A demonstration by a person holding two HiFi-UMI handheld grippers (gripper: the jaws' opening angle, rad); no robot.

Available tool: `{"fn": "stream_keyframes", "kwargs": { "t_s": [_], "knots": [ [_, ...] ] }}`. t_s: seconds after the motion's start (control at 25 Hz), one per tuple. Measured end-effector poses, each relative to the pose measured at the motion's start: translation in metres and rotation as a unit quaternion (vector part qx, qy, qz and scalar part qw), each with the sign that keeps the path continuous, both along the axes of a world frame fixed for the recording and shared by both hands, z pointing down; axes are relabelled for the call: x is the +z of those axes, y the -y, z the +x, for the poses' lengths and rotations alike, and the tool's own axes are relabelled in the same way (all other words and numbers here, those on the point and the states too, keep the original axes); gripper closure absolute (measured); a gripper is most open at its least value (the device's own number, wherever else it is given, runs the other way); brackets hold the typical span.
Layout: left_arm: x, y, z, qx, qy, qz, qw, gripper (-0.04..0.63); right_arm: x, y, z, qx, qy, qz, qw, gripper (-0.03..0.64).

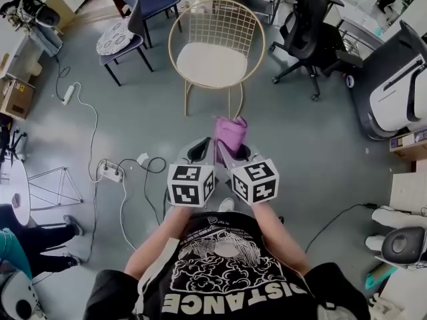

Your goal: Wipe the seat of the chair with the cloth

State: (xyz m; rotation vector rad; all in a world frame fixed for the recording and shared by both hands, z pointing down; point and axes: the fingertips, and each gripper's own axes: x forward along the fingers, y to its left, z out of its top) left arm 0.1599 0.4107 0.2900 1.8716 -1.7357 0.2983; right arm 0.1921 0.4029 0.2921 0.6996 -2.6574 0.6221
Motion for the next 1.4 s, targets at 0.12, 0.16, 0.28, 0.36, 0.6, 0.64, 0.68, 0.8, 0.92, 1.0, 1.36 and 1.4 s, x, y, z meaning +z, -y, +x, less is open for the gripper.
{"fn": "stream_keyframes", "kwargs": {
  "t_s": [0.12, 0.16, 0.28, 0.36, 0.6, 0.64, 0.68, 0.8, 0.92, 1.0, 1.36, 1.4],
  "knots": [
    [0.002, 0.018, -0.016, 0.003, -0.006, -0.003, 1.0000, 0.601, 0.002, 0.016, -0.016, 0.000, -0.007, -0.004, 1.000, 0.557],
    [0.001, 0.025, -0.022, 0.004, -0.009, -0.004, 0.9999, 0.601, 0.002, 0.022, -0.023, -0.001, -0.010, -0.004, 1.000, 0.557],
    [0.000, 0.045, -0.040, 0.012, -0.019, -0.006, 0.9997, 0.601, -0.001, 0.039, -0.043, -0.001, -0.017, -0.003, 1.000, 0.557],
    [-0.001, 0.057, -0.055, 0.019, -0.024, -0.007, 0.9995, 0.601, -0.004, 0.053, -0.057, 0.004, -0.021, -0.003, 1.000, 0.557],
    [-0.003, 0.086, -0.101, 0.039, -0.028, -0.008, 0.9988, 0.601, -0.006, 0.077, -0.102, 0.018, -0.028, -0.008, 0.999, 0.557],
    [-0.003, 0.090, -0.108, 0.044, -0.028, -0.007, 0.9986, 0.601, -0.006, 0.080, -0.110, 0.020, -0.030, -0.007, 0.999, 0.557],
    [-0.004, 0.095, -0.114, 0.048, -0.029, -0.005, 0.9984, 0.601, -0.006, 0.084, -0.117, 0.023, -0.032, -0.007, 0.999, 0.557],
    [-0.005, 0.106, -0.135, 0.058, -0.030, -0.001, 0.9979, 0.601, -0.005, 0.096, -0.137, 0.028, -0.039, -0.007, 0.999, 0.557],
    [-0.004, 0.113, -0.158, 0.060, -0.034, -0.001, 0.9976, 0.601, -0.006, 0.102, -0.159, 0.030, -0.043, -0.006, 0.999, 0.557],
    [-0.002, 0.117, -0.169, 0.062, -0.038, -0.003, 0.9973, 0.601, -0.007, 0.105, -0.171, 0.030, -0.045, -0.006, 0.999, 0.557],
    [0.005, 0.127, -0.196, 0.062, -0.043, -0.010, 0.9971, 0.601, -0.002, 0.119, -0.198, 0.035, -0.042, -0.015, 0.998, 0.557],
    [0.007, 0.128, -0.198, 0.061, -0.044, -0.012, 0.9971, 0.601, -0.001, 0.121, -0.199, 0.037, -0.040, -0.015, 0.998, 0.557]
  ]
}}
